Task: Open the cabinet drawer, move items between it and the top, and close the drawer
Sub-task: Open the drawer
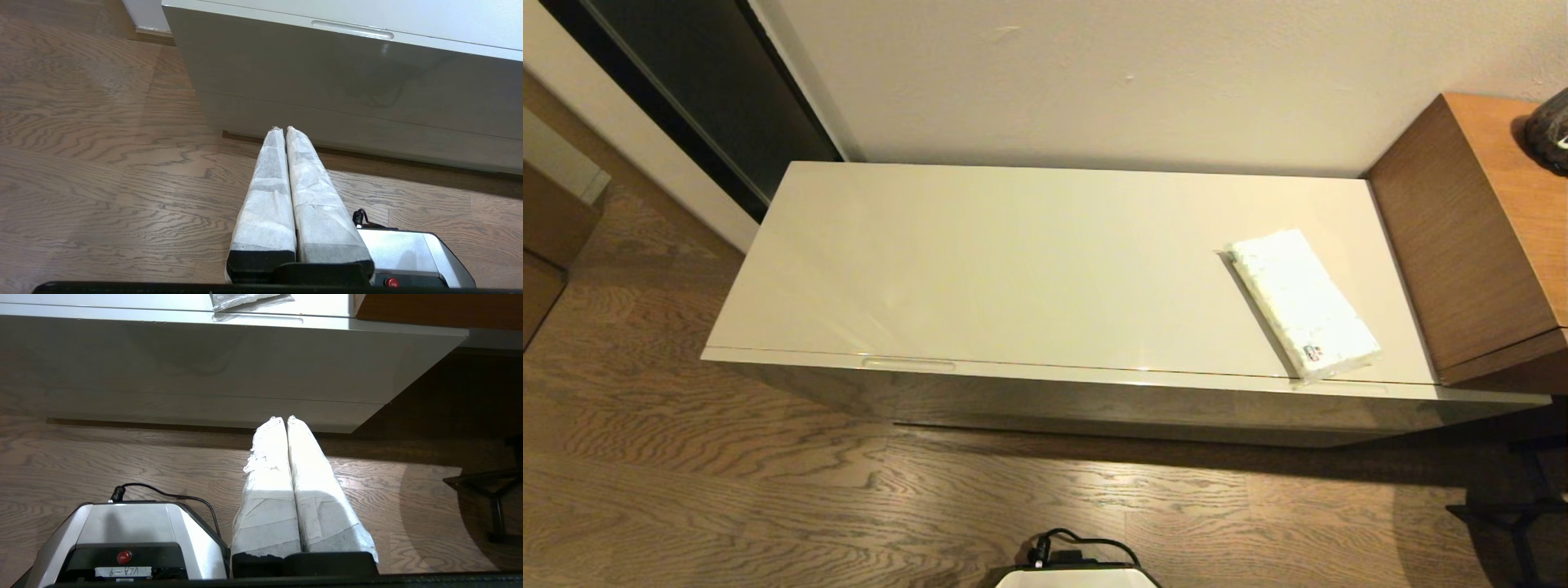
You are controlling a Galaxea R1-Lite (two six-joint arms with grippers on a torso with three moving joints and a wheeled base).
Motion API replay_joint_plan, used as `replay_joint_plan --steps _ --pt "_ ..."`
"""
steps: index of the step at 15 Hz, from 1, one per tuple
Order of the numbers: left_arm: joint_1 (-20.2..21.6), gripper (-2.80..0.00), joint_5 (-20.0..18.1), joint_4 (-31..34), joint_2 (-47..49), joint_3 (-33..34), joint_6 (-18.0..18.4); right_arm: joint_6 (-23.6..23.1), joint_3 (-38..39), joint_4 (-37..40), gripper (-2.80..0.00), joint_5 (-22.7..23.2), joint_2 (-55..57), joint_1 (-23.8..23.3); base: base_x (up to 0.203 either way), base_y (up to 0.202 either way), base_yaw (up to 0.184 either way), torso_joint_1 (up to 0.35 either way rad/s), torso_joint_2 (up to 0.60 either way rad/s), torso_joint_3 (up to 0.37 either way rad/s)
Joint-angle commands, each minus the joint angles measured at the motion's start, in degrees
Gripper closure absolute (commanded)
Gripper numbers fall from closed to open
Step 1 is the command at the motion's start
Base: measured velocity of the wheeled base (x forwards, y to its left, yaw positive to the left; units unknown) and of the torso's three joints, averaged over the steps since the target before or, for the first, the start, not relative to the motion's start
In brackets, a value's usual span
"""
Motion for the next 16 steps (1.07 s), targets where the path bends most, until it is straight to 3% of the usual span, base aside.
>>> replay_joint_plan --steps 1,14,16 --pt "0.01 0.0 0.09 -0.02 0.07 0.01 -0.02 -0.03 0.09 0.0 0.0 0.02 0.08 0.0 0.0 0.0 0.0 0.0 0.0 0.0" --pt "0.01 0.0 0.0 -0.02 0.07 0.01 -0.02 -0.84 0.01 -0.5 0.0 0.02 0.08 0.0 0.0 0.0 0.0 0.0 0.0 0.0" --pt "0.01 0.0 0.01 -0.02 0.07 0.01 -0.03 0.11 -4.83 1.33 0.0 0.36 0.08 0.0 0.0 0.0 0.0 0.0 0.0 0.0"
